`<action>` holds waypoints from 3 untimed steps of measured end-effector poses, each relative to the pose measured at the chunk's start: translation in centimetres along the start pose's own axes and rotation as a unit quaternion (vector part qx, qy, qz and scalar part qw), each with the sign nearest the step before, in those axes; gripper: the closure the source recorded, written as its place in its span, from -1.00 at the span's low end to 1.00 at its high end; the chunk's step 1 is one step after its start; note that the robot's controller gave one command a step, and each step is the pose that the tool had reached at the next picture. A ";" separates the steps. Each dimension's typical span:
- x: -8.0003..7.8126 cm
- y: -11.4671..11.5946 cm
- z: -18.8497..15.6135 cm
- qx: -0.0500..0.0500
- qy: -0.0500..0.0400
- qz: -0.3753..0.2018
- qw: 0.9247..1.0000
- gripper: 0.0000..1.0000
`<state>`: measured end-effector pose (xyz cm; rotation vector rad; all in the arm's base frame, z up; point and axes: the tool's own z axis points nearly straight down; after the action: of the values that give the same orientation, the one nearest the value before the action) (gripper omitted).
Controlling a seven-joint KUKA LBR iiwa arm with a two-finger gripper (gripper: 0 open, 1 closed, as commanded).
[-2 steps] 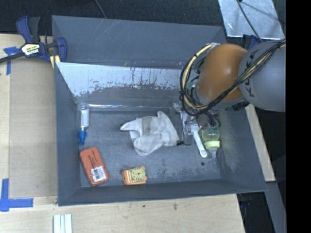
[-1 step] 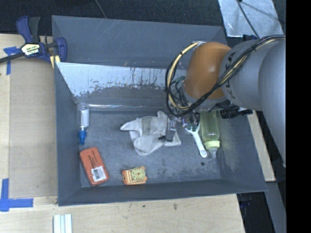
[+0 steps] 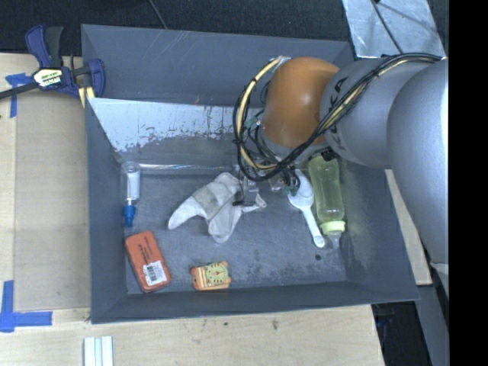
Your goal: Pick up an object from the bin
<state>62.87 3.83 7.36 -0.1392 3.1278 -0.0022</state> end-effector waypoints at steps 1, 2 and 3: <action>0.0 0.0 0.0 0.000 0.000 0.000 1.000 1.00; 1.7 -3.4 0.0 -0.002 -0.001 -0.020 1.000 1.00; 1.7 -4.7 0.1 0.000 0.002 -0.033 0.999 1.00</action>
Offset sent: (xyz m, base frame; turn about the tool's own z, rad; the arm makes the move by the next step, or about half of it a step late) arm -0.0223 -0.0520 -0.0036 -0.0508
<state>61.61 -1.03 7.28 -0.2413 3.1254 -0.0039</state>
